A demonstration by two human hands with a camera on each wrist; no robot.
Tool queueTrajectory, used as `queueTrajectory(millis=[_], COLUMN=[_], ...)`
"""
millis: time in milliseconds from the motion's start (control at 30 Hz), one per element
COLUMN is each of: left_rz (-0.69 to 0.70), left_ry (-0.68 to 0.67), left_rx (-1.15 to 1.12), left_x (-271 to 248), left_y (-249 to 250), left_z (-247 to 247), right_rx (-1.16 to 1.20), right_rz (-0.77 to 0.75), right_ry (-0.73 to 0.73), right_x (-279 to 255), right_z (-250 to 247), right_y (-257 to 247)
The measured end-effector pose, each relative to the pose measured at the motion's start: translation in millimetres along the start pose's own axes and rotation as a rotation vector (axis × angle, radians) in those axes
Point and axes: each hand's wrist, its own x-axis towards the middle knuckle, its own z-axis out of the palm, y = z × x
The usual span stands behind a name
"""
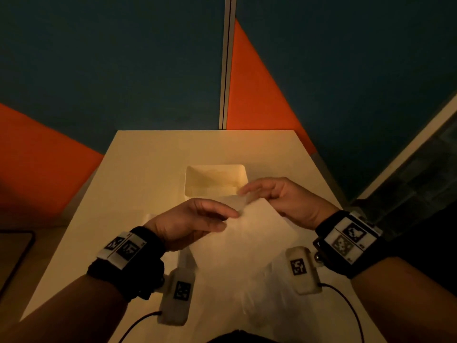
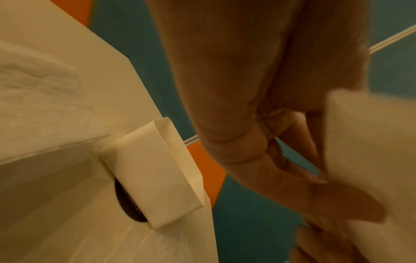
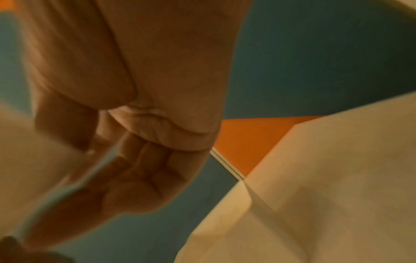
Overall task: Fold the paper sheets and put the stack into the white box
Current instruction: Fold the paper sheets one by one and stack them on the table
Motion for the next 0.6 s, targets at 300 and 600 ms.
queueTrajectory(millis=[300, 600], left_rz=[-0.011, -0.108], left_ry=[0.31, 0.812], left_rx=[-0.078, 0.0], left_x=[-28.5, -47.0], left_y=[-17.1, -62.2], left_z=[-30.8, -71.4], right_rx=[-0.71, -0.978], right_rz=[0.419, 0.59], right_ry=[0.255, 0.043], right_x=[-7.9, -34.1], right_z=[-26.3, -16.0], right_y=[102.4, 143.2])
